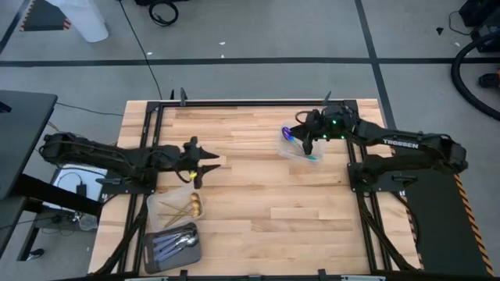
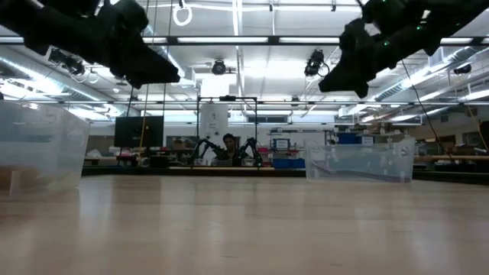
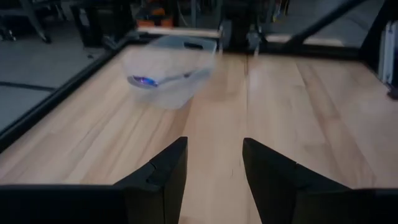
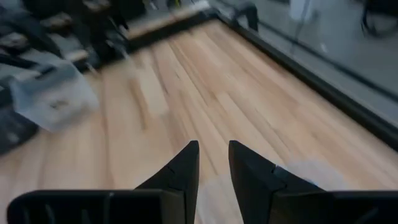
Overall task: Sort silverware by color (type)
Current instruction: Return to Home Position
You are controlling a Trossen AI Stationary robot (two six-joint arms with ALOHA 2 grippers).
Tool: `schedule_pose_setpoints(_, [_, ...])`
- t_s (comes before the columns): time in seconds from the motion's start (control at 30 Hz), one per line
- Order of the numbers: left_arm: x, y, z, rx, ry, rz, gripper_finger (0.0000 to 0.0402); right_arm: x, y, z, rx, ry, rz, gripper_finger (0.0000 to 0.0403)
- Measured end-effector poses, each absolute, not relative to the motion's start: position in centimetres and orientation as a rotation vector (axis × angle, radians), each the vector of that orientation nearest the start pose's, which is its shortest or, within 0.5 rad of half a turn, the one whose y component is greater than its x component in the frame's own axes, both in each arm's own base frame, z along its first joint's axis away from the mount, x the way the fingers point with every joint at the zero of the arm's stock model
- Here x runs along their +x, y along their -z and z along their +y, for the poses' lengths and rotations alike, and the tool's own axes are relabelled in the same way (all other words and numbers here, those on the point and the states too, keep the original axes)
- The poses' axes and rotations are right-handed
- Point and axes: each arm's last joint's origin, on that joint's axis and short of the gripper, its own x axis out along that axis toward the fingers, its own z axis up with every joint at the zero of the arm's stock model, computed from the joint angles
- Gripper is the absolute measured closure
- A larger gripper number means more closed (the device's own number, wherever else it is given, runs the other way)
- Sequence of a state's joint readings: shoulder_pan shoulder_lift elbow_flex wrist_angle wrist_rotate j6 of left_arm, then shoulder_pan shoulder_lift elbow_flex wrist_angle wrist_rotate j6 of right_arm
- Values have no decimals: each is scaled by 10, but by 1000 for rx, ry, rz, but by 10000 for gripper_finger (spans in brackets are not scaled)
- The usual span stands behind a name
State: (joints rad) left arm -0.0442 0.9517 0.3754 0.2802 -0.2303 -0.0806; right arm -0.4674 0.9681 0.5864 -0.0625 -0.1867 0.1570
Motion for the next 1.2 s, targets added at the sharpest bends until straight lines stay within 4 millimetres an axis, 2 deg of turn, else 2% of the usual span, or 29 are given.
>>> schedule_pose_setpoints(0.27, [164,-196,7,-99,-236,159,240,180,-248,-65,229,261,241,306])
schedule_pose_setpoints(0.53, [139,-183,10,-166,-281,46,240,167,-231,-49,209,337,141,306])
schedule_pose_setpoints(0.7, [129,-185,6,-167,-273,-21,240,159,-214,-44,211,322,46,306])
schedule_pose_setpoints(0.93, [119,-176,-1,-129,-237,-42,240,140,-197,-39,268,308,-82,306])
schedule_pose_setpoints(1.0, [117,-170,-2,-130,-223,-33,240,135,-192,-37,283,283,-118,306])
schedule_pose_setpoints(1.2, [112,-173,-6,-119,-217,-60,240,123,-184,-30,311,187,-217,306])
